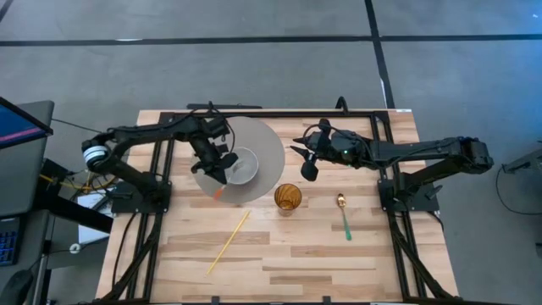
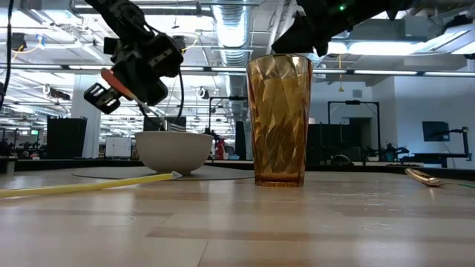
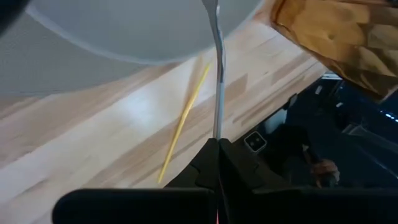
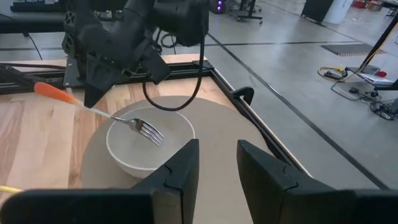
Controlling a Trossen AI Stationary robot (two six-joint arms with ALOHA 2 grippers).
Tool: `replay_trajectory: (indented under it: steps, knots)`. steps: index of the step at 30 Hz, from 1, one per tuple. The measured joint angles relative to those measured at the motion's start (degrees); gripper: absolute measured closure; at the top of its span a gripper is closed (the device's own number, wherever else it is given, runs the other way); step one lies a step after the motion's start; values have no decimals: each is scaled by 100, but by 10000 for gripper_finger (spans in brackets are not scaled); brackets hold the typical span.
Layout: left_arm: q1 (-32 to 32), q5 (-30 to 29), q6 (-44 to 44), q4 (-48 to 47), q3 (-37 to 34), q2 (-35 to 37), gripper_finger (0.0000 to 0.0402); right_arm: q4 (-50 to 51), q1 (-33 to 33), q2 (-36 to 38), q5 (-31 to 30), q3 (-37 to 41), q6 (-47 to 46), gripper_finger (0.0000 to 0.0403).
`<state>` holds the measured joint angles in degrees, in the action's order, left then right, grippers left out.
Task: Pick & Place Utensil
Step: Put the fork into the bowl on the table placemat, then put the spoon into the bowl on the table placemat
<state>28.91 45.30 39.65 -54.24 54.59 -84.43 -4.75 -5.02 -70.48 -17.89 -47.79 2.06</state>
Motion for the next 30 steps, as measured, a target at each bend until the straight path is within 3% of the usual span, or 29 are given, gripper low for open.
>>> replay_trajectory:
  steps: [7, 17, 30]
  knots:
    - [90, -29, 34, -430, -1, -190, 393, 130, 13, 0, 2, 0, -17, 301]
    - [90, -224, 137, -339, -2, -578, 387, 199, 11, 0, 2, 0, -60, 301]
    - [90, -179, 137, -290, -2, -371, 335, 197, 11, 0, 2, 0, -60, 301]
